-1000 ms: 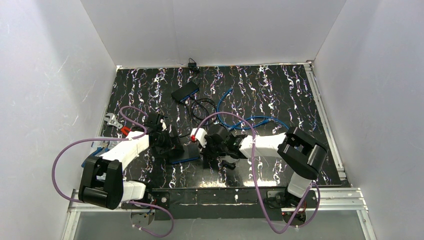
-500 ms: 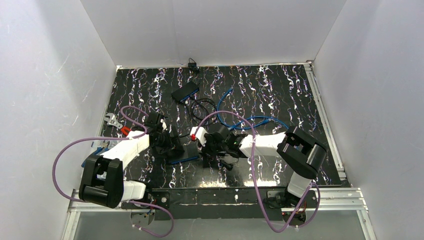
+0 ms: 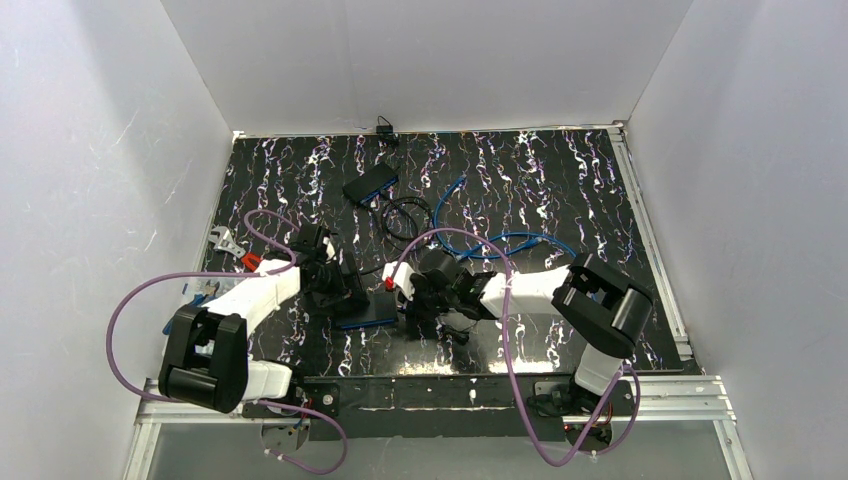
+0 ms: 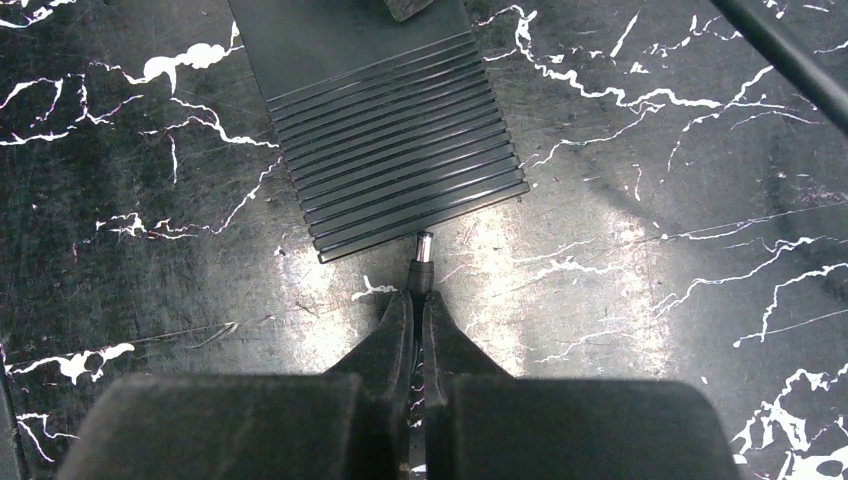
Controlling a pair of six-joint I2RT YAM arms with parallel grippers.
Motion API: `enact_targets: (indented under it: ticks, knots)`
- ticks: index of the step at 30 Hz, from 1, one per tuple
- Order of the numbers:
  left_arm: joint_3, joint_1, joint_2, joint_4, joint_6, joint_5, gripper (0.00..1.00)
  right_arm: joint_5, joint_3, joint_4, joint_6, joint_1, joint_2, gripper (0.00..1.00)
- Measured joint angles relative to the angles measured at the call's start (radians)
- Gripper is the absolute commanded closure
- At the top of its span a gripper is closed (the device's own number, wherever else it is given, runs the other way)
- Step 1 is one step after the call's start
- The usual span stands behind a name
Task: Insert the plug into the switch port
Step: Insert the power into the switch port.
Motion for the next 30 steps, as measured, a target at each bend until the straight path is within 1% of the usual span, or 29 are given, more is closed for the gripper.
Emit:
enact_targets:
  ticks: [8, 16, 30]
  knots:
    - [0.009, -0.022, 0.012, -0.007, 0.016, -0.011, 0.14, -0.014, -0.029, 0.024, -0.015, 0.009, -0.016, 0.99]
    - [0.010, -0.053, 0.012, -0.006, 0.025, -0.033, 0.14, -0.036, -0.047, 0.013, -0.049, 0.024, -0.037, 0.99]
    - [0.011, -0.121, 0.014, 0.004, 0.010, -0.050, 0.14, -0.035, -0.067, -0.083, -0.086, 0.081, -0.093, 0.99]
